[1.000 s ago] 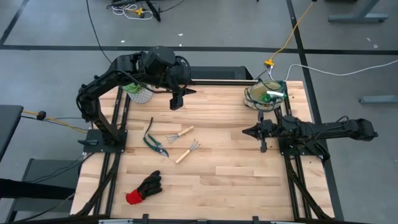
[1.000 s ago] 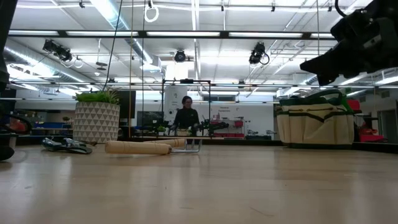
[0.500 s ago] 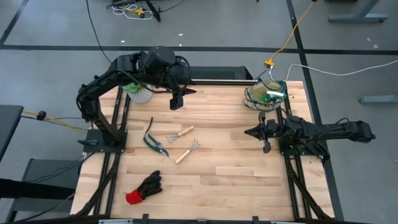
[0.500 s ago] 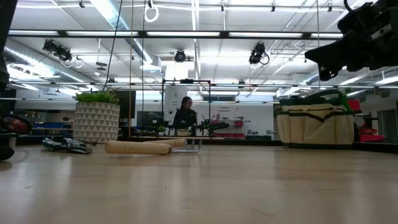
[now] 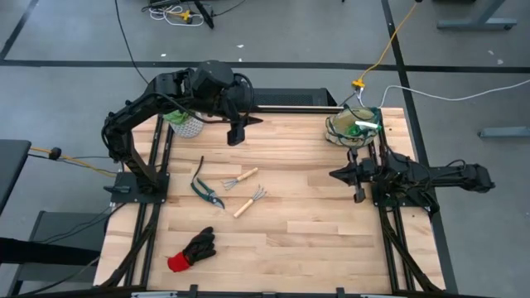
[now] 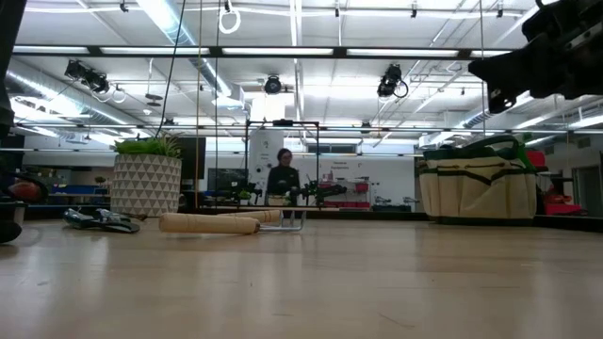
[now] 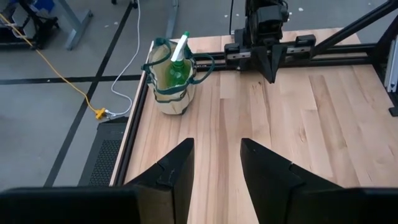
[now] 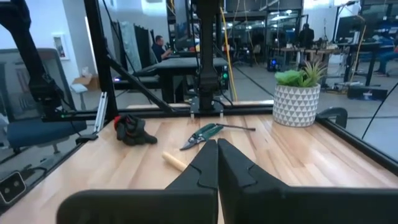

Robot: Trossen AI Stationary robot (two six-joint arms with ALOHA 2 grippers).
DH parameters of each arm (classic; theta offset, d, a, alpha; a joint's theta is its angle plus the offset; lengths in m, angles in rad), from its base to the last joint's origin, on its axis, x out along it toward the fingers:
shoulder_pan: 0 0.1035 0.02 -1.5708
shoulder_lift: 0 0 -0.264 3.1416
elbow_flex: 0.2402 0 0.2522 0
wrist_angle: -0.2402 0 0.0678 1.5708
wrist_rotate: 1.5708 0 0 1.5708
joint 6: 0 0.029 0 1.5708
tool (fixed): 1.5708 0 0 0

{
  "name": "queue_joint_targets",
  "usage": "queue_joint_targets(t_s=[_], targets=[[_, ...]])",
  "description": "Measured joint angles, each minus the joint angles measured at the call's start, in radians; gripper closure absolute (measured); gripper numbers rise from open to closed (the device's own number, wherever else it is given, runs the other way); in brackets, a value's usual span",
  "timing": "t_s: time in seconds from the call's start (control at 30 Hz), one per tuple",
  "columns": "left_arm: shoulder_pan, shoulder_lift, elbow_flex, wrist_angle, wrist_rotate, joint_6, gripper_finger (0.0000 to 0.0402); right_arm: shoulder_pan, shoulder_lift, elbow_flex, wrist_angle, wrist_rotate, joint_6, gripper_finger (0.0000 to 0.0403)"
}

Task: Pick & Place Garden tools in Gardening bag
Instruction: Put the top brown hand rake into the brown gardening bag

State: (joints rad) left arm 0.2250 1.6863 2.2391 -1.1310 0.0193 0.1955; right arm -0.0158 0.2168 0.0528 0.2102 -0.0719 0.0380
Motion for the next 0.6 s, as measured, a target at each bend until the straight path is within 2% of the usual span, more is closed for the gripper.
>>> queue_joint_targets(t_s=[0.27, 0.43, 0.6], targets=[[0.0, 0.0, 0.0, 0.012, 0.0, -0.001, 0.0262, 0.0, -0.06, 0.0, -0.009, -0.052, 0.003, 0.0403], [0.0, 0.0, 0.0, 0.012, 0.0, -0.001, 0.0262, 0.0, -0.08, 0.0, -0.048, -0.039, -0.001, 0.0403], [0.0, 0.0, 0.0, 0.012, 0.0, -0.001, 0.0262, 0.0, -0.08, -0.039, 0.02, -0.046, -0.012, 0.0403]])
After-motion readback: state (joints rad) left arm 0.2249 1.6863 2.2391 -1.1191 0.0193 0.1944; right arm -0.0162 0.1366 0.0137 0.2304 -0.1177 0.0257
